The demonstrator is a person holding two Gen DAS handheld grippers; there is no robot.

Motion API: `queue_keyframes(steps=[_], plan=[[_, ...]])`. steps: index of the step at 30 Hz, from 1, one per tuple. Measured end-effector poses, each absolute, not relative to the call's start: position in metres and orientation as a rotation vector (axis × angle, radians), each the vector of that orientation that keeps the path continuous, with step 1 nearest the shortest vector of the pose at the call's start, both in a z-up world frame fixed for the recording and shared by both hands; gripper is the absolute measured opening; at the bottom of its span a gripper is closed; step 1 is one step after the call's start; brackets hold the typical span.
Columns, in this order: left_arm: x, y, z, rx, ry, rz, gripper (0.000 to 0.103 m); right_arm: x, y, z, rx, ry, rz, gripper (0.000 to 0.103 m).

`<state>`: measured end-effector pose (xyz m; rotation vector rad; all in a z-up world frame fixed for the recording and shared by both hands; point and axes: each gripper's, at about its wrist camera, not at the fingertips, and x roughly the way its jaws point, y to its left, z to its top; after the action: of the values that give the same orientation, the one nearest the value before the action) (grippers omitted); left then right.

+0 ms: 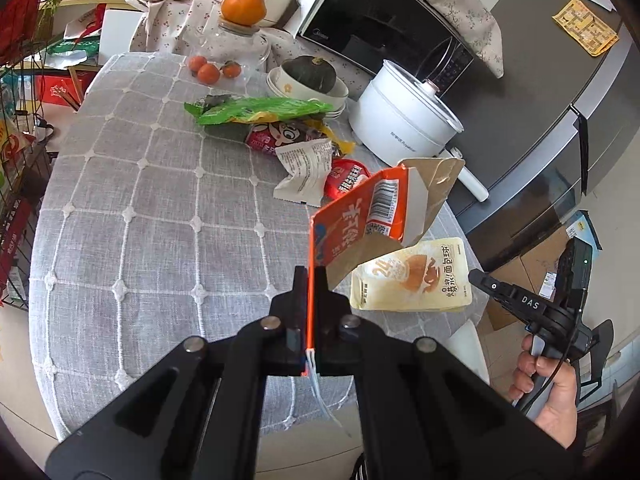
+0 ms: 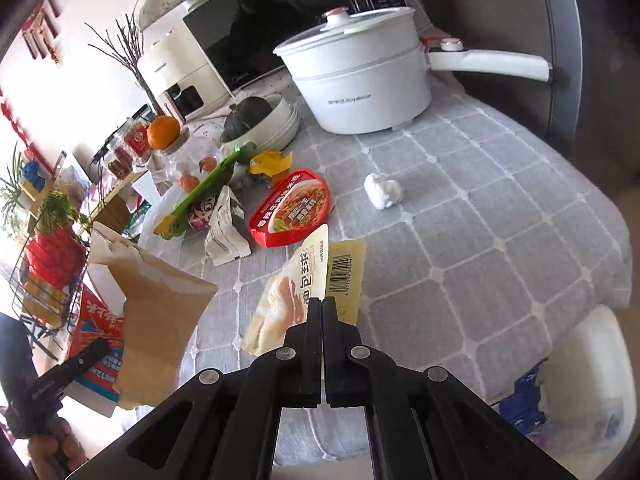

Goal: Collect trash
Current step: 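Grasp the cream bread-ball bag with the right gripper while the left holds the orange bag, then carry both bags over the white bin and open both grippers to drop them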

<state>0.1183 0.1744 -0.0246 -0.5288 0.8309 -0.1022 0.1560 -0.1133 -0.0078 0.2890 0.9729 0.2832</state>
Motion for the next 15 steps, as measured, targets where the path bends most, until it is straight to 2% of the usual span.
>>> queue_keyframes(steps=[8,11,13,14,15], plan=[[0.122,0.136,-0.017,-0.505,0.831,-0.183,0.003,0.121,-0.177,0.024,0.291,0.913,0.223,0.001],[0.123,0.129,-0.014,-0.498,0.824,-0.181,0.003,0.116,-0.195,0.016,0.335,0.955,0.222,0.006],[0.123,0.128,-0.015,-0.504,0.826,-0.175,0.003,0.118,-0.200,0.004,0.353,1.005,0.215,0.030],[0.123,0.129,-0.016,-0.507,0.830,-0.173,0.003,0.119,-0.199,-0.001,0.354,1.026,0.217,0.057],[0.124,0.130,-0.018,-0.510,0.833,-0.169,0.003,0.120,-0.197,-0.007,0.350,1.041,0.224,0.068]])
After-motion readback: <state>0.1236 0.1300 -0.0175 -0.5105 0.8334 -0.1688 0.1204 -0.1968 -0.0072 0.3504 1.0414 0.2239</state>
